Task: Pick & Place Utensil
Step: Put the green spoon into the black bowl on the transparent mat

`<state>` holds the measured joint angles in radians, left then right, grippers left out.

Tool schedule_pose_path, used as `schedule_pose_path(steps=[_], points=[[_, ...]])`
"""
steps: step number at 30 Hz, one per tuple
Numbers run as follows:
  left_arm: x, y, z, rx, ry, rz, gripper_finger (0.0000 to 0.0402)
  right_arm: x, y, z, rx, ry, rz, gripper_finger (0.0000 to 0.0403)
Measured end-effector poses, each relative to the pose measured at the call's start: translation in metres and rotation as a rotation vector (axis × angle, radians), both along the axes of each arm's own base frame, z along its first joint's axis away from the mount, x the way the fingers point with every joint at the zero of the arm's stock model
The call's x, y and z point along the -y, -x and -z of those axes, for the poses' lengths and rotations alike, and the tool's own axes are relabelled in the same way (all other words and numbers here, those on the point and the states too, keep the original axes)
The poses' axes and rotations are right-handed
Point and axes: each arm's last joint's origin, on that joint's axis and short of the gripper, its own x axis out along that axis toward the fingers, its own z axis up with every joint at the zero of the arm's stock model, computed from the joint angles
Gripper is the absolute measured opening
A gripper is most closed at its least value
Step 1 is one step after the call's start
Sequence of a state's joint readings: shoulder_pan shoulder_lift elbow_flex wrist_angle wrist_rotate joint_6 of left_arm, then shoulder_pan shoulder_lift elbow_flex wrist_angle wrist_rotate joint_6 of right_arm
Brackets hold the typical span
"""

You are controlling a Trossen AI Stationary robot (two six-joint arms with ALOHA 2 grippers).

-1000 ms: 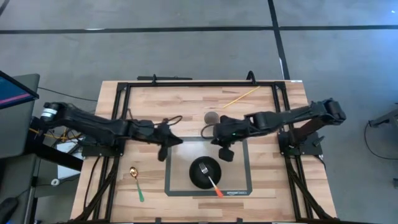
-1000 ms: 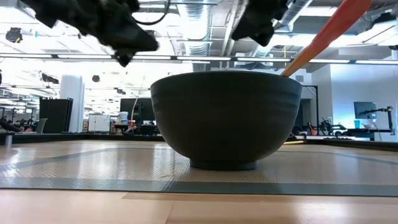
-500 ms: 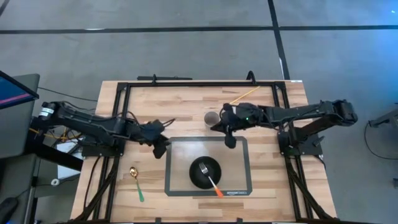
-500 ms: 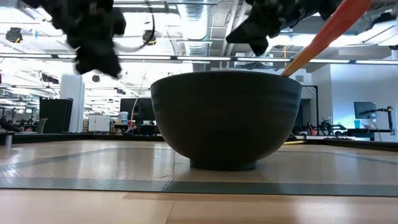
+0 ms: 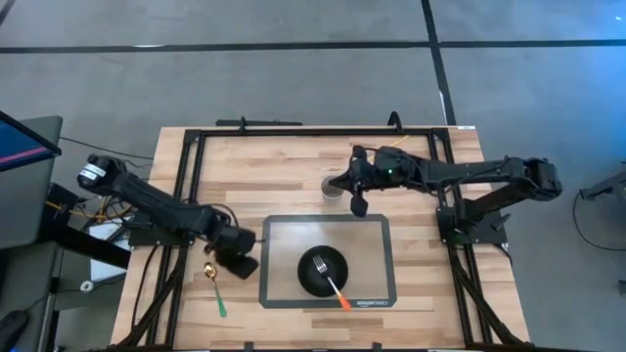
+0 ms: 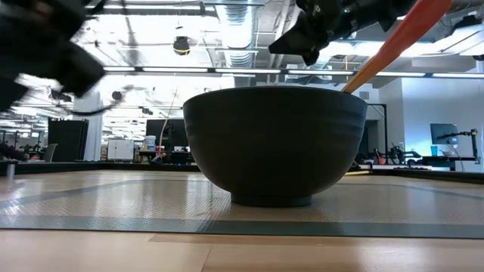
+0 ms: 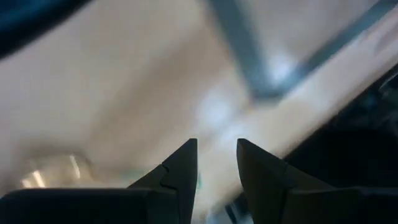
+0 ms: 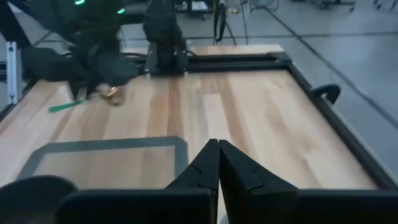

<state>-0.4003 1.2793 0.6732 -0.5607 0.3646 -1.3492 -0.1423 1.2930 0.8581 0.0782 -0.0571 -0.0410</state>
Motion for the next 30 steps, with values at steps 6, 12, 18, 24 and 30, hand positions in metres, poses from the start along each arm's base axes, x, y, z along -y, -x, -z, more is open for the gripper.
schedule_pose_path(steps=[6,12,18,24,30], points=[[0.036,0.019,0.005,-0.217,0.070,-0.095,0.0113,0.010,0.001,-0.002,0.015,0.066,-0.065,0.0000],[0.049,0.045,0.021,-0.419,0.036,-0.301,0.0113,0.015,0.001,-0.004,0.047,0.094,-0.079,0.0000],[0.047,0.057,0.034,-0.463,-0.017,-0.349,0.0113,0.017,0.000,-0.010,0.098,0.106,-0.070,0.0000],[0.046,0.054,0.036,-0.375,-0.059,-0.395,0.0113,0.018,-0.001,-0.013,0.136,0.116,-0.068,0.0000],[0.046,0.055,0.038,-0.404,-0.036,-0.398,0.0113,0.018,-0.001,-0.013,0.138,0.117,-0.068,0.0000]])
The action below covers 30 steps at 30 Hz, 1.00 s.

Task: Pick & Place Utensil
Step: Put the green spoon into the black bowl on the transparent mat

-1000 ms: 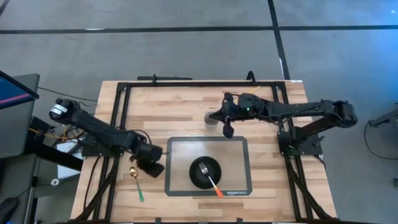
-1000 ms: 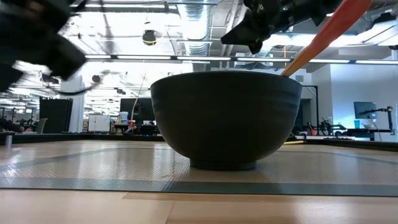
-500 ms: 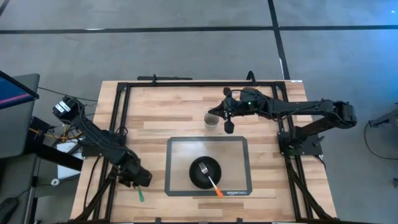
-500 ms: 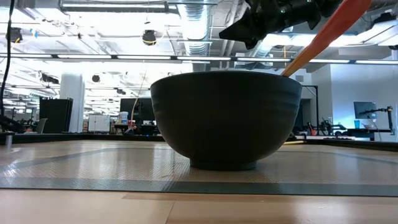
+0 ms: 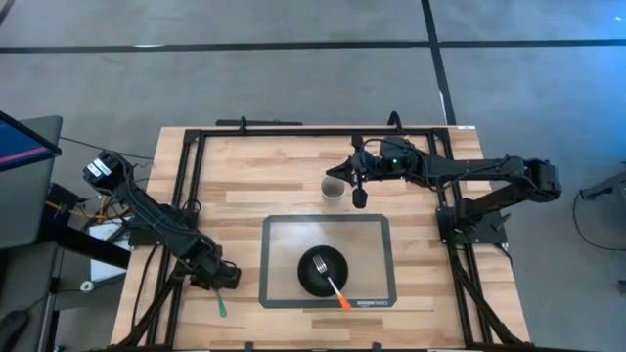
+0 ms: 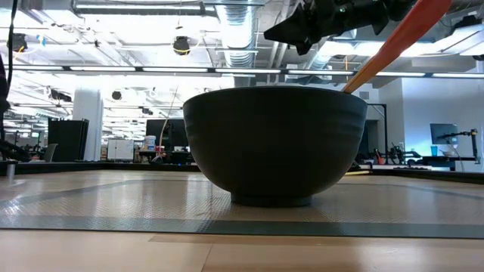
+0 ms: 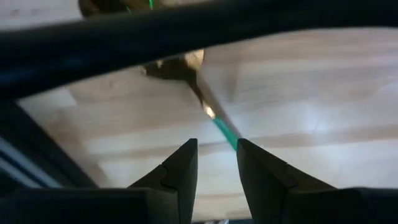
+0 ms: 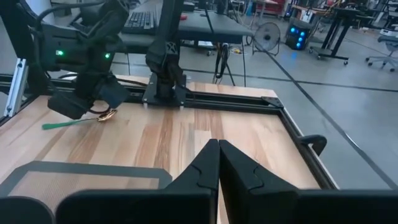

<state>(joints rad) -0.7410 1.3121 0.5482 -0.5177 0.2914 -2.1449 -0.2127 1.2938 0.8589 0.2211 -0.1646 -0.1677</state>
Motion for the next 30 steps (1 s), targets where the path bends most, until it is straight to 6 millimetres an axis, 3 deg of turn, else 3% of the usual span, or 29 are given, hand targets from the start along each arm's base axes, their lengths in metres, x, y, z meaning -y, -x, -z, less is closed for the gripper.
schedule_pose_path(steps=[12,15,19,25,30], points=[[-0.006,0.008,0.022,0.069,0.027,0.003,0.0108,-0.001,0.000,0.000,-0.002,-0.001,-0.004,0.0000],[-0.007,0.007,0.022,0.089,0.027,0.041,0.0084,-0.001,0.000,0.000,-0.002,-0.001,-0.004,0.0000],[-0.010,0.004,0.023,0.119,0.027,0.092,0.0022,-0.001,0.000,0.000,-0.002,-0.002,-0.004,0.0000],[-0.015,-0.012,0.015,0.246,-0.031,0.121,0.0015,-0.001,0.000,0.000,0.003,-0.001,-0.003,0.0000],[-0.017,-0.039,-0.008,0.442,-0.089,0.210,0.0009,-0.001,0.000,0.000,0.004,-0.001,-0.003,0.0000]])
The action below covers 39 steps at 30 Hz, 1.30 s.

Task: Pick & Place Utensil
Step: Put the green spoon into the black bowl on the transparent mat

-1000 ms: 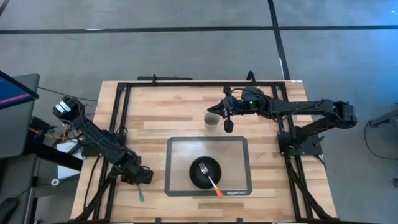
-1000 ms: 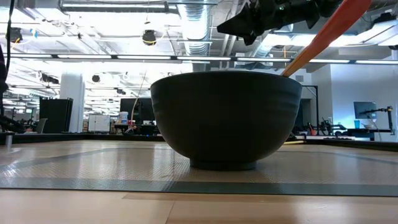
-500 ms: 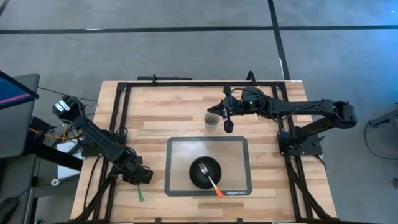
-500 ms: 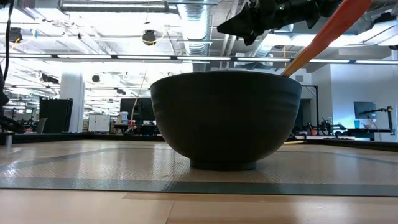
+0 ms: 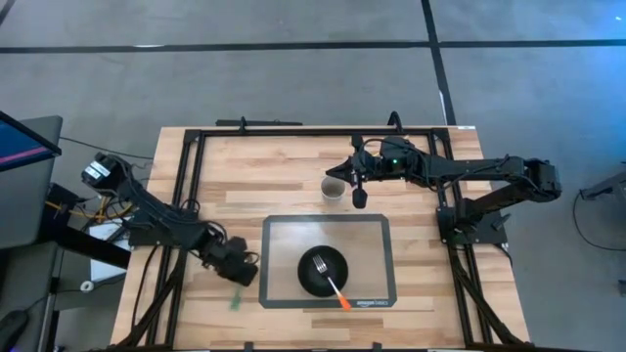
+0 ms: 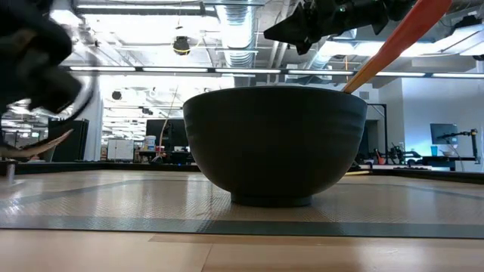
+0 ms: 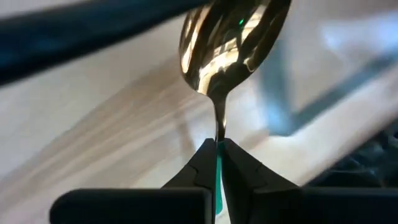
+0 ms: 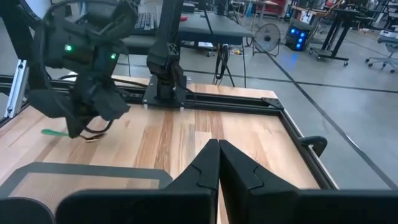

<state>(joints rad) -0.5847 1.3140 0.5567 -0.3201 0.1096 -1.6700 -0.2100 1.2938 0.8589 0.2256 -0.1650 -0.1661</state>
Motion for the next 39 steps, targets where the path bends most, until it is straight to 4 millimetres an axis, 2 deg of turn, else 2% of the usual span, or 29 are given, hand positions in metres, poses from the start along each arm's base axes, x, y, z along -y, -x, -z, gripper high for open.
schedule_pose_path(steps=[8,11,17,22,31,36,39], points=[[-0.014,-0.034,-0.036,0.185,-0.006,0.062,0.0011,0.000,0.000,0.000,0.001,-0.011,0.002,0.0000],[-0.022,-0.047,-0.050,0.238,0.063,0.033,0.0014,0.000,0.000,0.000,0.004,-0.039,0.008,0.0000],[-0.035,-0.074,-0.071,0.394,0.309,-0.025,0.0014,-0.002,-0.001,0.001,-0.004,-0.118,0.019,0.0000],[-0.043,-0.098,-0.070,0.469,0.447,-0.129,0.0015,-0.015,-0.002,0.005,-0.048,-0.127,-0.032,0.0000],[-0.027,-0.134,-0.026,0.353,0.635,-0.233,0.0017,-0.046,0.010,0.019,-0.275,-0.206,-0.290,0.0000],[-0.017,-0.164,-0.032,0.371,0.687,-0.146,0.0017,-0.061,0.017,0.033,-0.427,-0.216,-0.394,0.0000],[-0.013,-0.177,-0.031,0.382,0.686,-0.113,0.0017,-0.070,0.017,0.036,-0.446,-0.199,-0.434,0.0000]])
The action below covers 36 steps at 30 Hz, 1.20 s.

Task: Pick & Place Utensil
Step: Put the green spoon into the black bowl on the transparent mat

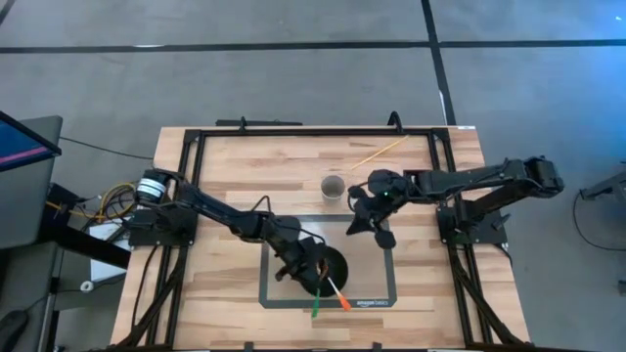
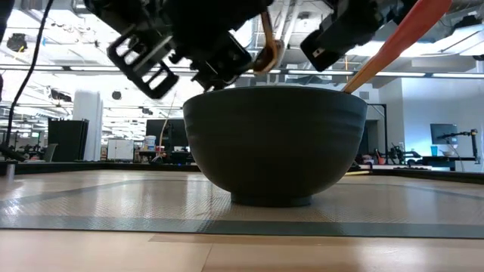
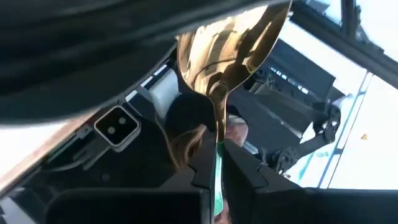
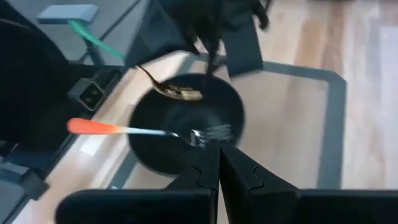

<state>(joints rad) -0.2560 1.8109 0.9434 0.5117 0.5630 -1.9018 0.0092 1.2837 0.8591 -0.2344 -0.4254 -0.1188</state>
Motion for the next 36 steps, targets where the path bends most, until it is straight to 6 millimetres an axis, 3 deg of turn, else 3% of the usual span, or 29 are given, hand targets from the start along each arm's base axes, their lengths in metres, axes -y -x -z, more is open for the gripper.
schedule_pose_path(steps=[7,12,17,23,28,36], points=[[0.003,-0.003,0.021,-0.062,0.008,0.098,0.0017,-0.029,0.003,-0.001,0.026,0.008,-0.146,0.0000],[-0.009,-0.006,0.020,-0.008,-0.034,0.109,0.0017,-0.042,-0.005,0.014,0.026,0.077,-0.251,0.0000],[-0.014,-0.006,0.015,0.052,-0.068,0.116,0.0017,-0.042,-0.034,0.027,-0.107,0.026,-0.199,0.0000],[-0.004,0.001,0.022,-0.026,-0.086,0.160,0.0017,-0.043,-0.062,0.045,-0.284,-0.024,-0.223,0.0000],[-0.001,0.004,0.025,-0.018,-0.117,0.191,0.0017,-0.044,-0.073,0.062,-0.464,-0.042,-0.191,0.0000],[-0.004,0.017,0.042,-0.084,-0.118,0.203,0.0017,-0.044,-0.084,0.061,-0.454,-0.044,-0.189,0.0000]])
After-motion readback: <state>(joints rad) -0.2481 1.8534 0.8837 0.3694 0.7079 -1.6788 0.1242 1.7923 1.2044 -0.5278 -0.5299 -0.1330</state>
